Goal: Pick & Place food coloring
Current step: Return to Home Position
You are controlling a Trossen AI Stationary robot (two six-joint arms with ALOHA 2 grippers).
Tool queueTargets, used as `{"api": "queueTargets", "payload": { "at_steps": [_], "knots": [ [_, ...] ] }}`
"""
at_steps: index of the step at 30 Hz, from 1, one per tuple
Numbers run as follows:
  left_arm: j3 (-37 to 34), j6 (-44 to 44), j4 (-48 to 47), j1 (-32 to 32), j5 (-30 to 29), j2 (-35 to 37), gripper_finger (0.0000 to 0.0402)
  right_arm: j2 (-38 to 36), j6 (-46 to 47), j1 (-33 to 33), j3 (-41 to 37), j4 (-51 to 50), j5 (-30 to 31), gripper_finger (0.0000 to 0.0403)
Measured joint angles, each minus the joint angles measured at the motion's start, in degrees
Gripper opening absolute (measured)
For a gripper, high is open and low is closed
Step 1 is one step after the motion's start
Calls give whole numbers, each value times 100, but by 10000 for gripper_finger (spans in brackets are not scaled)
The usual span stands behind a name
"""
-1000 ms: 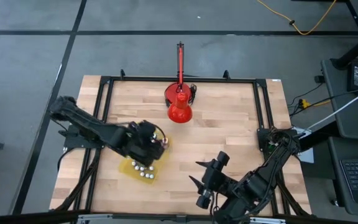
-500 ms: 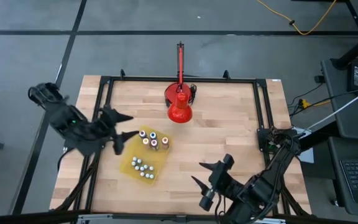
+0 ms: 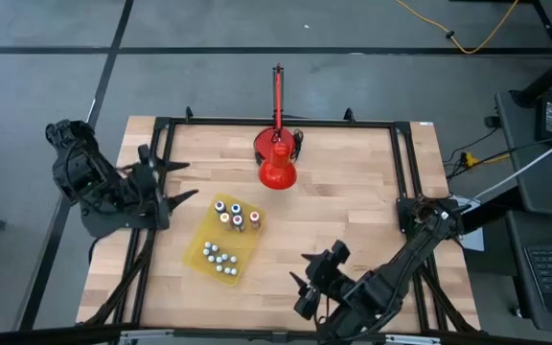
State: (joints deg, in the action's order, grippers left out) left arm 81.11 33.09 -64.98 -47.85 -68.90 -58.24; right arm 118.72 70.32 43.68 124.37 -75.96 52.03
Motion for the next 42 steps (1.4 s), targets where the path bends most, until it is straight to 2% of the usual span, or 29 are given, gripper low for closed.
{"api": "queueTargets", "payload": {
  "at_steps": [3,8,12,15,20,23,26,30,36,42],
  "knots": [
    [-242,-56,22,-221,-68,128,294,0,36,0,-535,737,-157,244],
    [-1046,675,104,-432,138,316,294,0,-3,0,-1490,2313,-492,244],
    [-1785,1207,844,-628,437,510,294,0,-402,-3,-2159,3926,-627,244],
    [-2353,631,1851,-628,735,585,294,0,-759,-35,-2524,4701,-891,244],
    [-2981,-278,3363,-211,1571,872,294,-257,-654,-30,-3066,4640,-842,244],
    [-3318,-852,4337,200,2445,1195,294,-746,-653,34,-3392,4668,-544,244],
    [-3621,-1377,5144,765,3627,1583,294,-1277,-811,83,-3805,4691,-454,244],
    [-3903,-1625,5495,1465,4544,2109,294,-2102,-1132,121,-4418,4822,-346,244],
    [-4063,-1758,5439,2035,4651,2663,294,-3385,-1998,115,-5462,5473,-159,244],
    [-4511,-1683,5500,2282,4297,3406,294,-4751,-2731,153,-6813,6535,66,244]
  ]
}}
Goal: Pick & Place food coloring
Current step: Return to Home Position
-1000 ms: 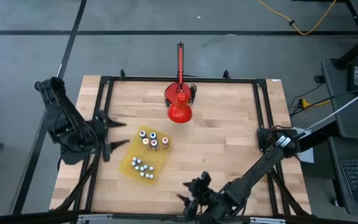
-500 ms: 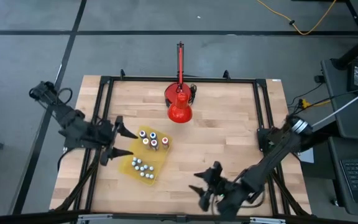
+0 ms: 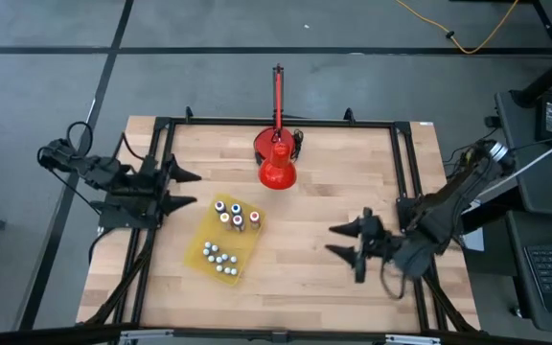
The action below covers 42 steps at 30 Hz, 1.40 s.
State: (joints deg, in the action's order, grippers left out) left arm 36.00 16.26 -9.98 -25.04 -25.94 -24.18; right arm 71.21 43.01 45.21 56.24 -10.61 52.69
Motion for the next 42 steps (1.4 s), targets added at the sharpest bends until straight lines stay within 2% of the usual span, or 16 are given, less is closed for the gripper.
{"api": "queueTargets", "payload": {
  "at_steps": [7,10,18,24,31,38,42],
  "knots": [
    [-700,97,214,325,-878,787,294,-1445,-740,-41,-1644,1335,51,244],
    [-995,142,336,526,-894,1033,294,-2023,-767,-128,-2251,1540,139,244],
    [-1843,565,374,1028,-402,1613,294,-3333,-887,-390,-3650,2194,21,244],
    [-2446,702,622,1370,-44,1911,294,-4040,-1062,-556,-4390,2332,-213,244],
    [-2809,569,912,1815,559,2030,294,-4614,-1603,-901,-4915,2324,-462,244],
    [-2812,408,933,2368,1098,2032,294,-5290,-1967,-1610,-5116,2022,-1274,244],
    [-2812,369,896,2728,1572,2031,294,-5624,-2260,-2013,-5116,1856,-1514,244]
  ]
}}
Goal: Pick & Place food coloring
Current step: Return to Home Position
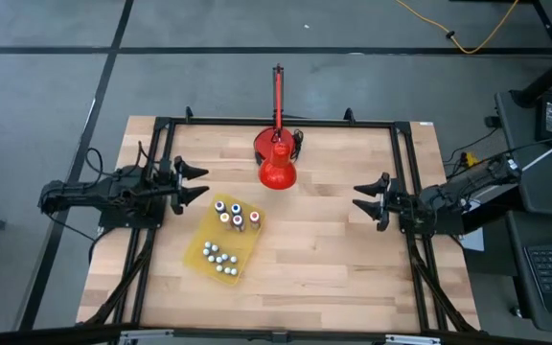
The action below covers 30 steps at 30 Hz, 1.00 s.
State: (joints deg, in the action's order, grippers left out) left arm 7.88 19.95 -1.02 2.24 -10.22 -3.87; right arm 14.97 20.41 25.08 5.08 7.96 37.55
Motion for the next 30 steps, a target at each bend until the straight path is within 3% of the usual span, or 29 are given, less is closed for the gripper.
{"api": "queueTargets", "payload": {
  "at_steps": [9,17,30],
  "knots": [
    [0,-125,-239,618,579,-1,294,-471,103,-671,0,-847,-313,244],
    [-1,-294,-395,838,824,-1,294,-506,-140,-946,0,-1017,-476,244],
    [-2,-1065,-43,853,-2,-1,294,-506,-462,-1280,-58,-784,-465,244]
  ]
}}
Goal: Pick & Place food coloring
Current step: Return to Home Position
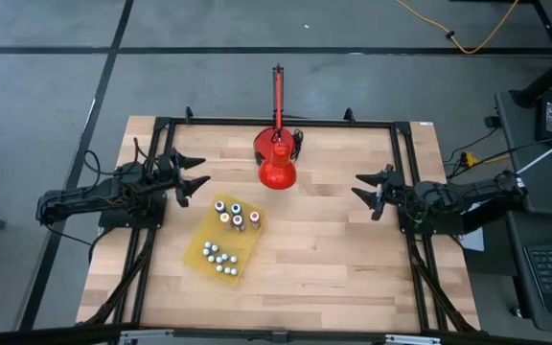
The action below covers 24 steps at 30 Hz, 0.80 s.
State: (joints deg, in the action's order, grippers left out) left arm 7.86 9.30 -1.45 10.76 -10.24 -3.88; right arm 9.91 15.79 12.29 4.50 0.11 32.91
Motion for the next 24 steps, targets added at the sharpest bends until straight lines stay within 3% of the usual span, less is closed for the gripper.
{"api": "queueTargets", "payload": {
  "at_steps": [3,8,24],
  "knots": [
    [-84,-106,166,0,-75,1,294,4,-81,-48,-410,633,-48,244],
    [-742,-108,1049,-4,-66,49,294,44,-182,-73,-407,757,-158,244],
    [-738,27,416,-2,-236,27,294,186,-88,-321,-407,447,98,244]
  ]
}}
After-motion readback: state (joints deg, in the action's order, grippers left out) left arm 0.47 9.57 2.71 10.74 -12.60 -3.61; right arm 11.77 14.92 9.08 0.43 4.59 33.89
